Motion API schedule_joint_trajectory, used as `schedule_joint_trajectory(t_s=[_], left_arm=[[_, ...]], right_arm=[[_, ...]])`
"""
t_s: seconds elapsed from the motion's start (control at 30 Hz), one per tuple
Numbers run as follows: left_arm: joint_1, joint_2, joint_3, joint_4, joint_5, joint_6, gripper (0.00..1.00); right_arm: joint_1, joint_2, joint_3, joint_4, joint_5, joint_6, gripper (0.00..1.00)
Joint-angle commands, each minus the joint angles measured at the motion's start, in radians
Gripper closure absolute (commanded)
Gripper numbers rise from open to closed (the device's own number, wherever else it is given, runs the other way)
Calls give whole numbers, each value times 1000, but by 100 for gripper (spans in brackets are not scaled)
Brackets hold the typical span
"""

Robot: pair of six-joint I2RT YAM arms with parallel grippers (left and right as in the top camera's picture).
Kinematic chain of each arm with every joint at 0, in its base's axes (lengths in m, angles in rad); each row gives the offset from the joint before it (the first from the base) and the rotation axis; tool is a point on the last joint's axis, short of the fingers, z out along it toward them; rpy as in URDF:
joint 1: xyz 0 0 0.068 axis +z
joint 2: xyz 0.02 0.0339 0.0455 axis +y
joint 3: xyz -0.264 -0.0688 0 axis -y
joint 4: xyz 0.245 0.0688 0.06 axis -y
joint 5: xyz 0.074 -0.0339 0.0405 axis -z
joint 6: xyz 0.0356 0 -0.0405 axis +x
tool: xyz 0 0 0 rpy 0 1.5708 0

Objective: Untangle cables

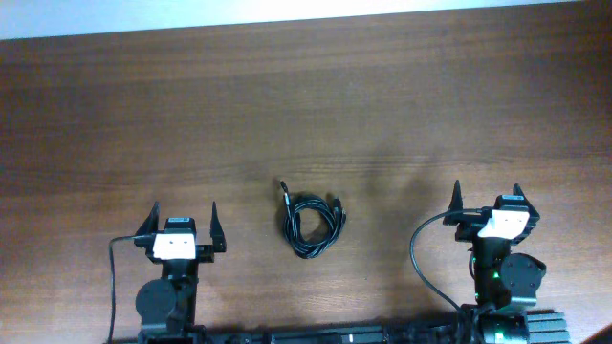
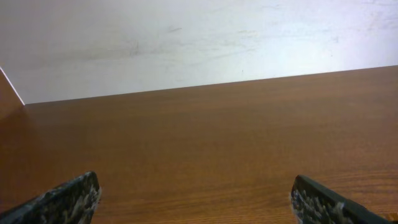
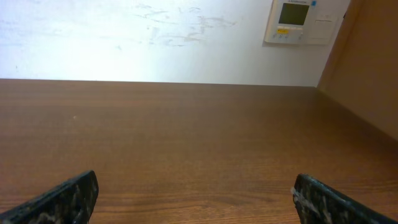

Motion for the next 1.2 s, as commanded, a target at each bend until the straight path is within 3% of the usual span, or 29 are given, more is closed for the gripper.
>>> schedule_joint_trajectory(t_s=[0.0, 0.97, 1.07, 1.17], left_arm=[[7, 1, -8, 2, 8, -9, 2], [7, 1, -8, 3, 10, -9, 1], [7, 1, -8, 71, -3, -9, 1], [7, 1, -8, 269, -3, -9, 1]], right_arm=[[5, -5, -7, -4, 9, 0, 2], [5, -5, -7, -4, 9, 0, 2], [5, -5, -7, -4, 9, 0, 2], [5, -5, -7, -4, 9, 0, 1]])
